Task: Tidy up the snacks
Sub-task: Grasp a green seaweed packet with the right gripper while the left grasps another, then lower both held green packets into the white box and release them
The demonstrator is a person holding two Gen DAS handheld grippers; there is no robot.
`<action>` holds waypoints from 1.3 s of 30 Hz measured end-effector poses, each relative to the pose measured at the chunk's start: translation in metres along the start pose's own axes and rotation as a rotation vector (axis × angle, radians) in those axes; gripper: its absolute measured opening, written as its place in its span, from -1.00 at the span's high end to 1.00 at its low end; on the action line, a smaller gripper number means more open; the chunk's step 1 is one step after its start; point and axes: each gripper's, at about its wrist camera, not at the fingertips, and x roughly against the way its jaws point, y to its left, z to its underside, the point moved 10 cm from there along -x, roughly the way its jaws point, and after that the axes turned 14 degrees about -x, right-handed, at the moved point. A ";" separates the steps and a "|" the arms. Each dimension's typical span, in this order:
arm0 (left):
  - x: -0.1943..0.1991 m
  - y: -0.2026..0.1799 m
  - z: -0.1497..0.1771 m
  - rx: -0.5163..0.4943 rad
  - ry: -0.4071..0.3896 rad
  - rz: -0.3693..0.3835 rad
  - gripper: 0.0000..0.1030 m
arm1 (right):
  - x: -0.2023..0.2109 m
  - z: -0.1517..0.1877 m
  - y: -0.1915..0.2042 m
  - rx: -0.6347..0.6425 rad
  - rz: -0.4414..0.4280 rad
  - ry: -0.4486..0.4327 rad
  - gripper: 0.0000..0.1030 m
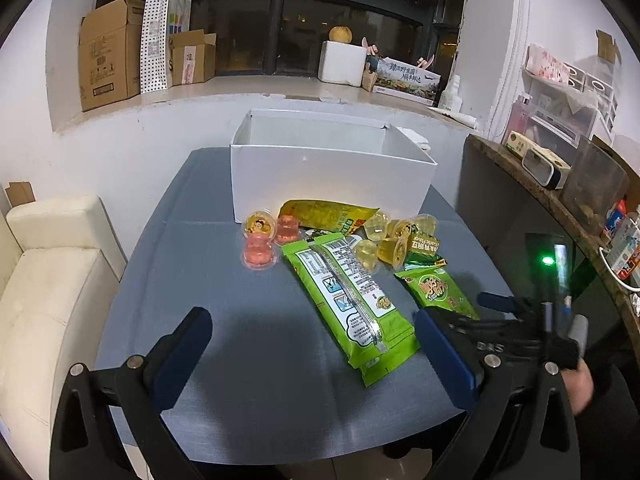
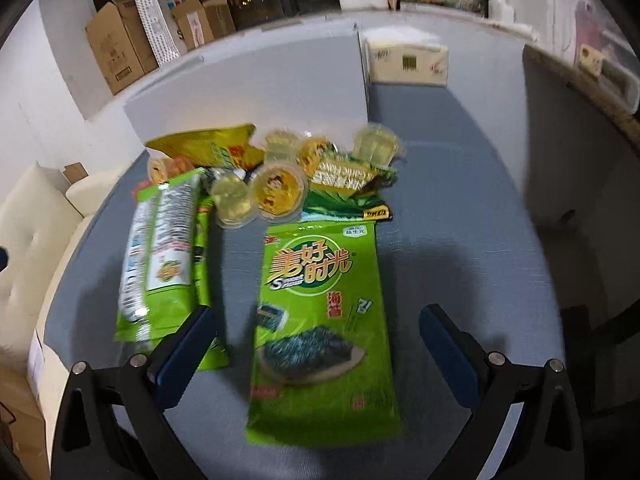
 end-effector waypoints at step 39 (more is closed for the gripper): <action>-0.149 -0.022 0.001 0.053 0.186 -0.033 -0.50 | 0.093 -0.002 -0.018 -0.059 -0.087 -0.199 -0.34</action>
